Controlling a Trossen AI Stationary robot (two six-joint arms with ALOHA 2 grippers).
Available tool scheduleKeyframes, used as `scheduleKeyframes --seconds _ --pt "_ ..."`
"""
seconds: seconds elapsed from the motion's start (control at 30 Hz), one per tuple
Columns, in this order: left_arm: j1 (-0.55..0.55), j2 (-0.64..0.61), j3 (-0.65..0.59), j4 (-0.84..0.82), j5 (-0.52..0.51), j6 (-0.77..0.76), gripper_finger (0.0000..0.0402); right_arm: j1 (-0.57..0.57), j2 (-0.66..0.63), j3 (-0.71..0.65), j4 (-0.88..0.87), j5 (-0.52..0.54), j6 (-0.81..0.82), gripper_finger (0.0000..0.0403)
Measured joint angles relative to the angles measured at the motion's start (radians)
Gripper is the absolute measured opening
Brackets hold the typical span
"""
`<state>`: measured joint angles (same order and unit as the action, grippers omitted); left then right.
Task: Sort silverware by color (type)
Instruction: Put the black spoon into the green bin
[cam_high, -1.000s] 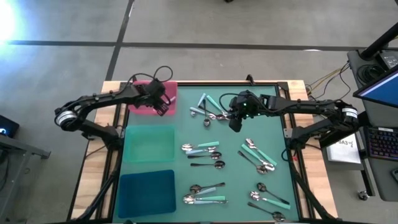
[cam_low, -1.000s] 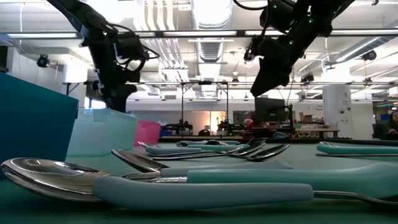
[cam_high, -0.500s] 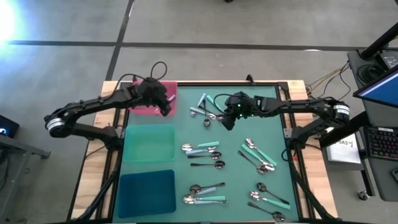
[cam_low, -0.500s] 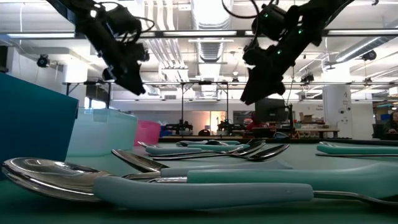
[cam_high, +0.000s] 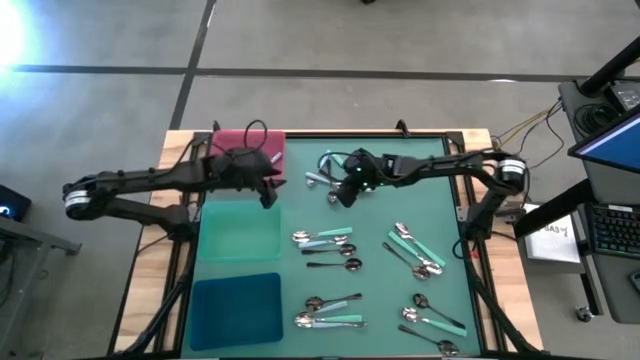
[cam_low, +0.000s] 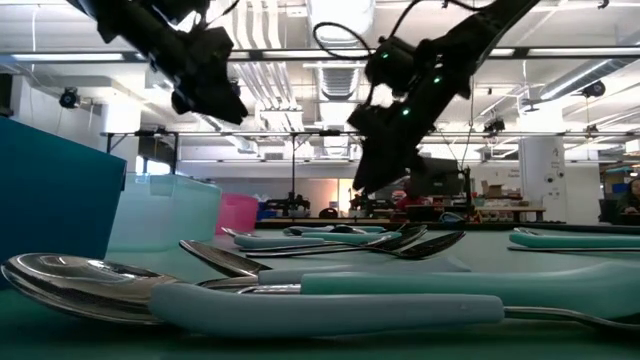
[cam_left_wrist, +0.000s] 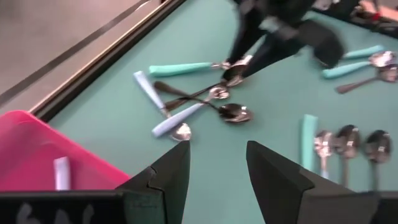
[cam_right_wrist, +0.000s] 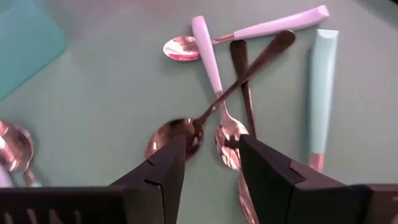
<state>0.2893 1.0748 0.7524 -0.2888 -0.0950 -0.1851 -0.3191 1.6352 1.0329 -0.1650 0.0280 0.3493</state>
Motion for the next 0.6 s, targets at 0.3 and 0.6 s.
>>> scheduleKeyframes --seconds 0.3,0.6 --pt "-0.112 -0.056 -0.011 0.011 -0.002 0.015 0.0142 0.000 0.152 0.127 -0.006 0.120 0.107 0.0136" --pt "-0.143 -0.134 -0.043 0.009 -0.002 0.026 0.0142 -0.015 0.204 0.172 0.000 0.175 0.162 0.0125"
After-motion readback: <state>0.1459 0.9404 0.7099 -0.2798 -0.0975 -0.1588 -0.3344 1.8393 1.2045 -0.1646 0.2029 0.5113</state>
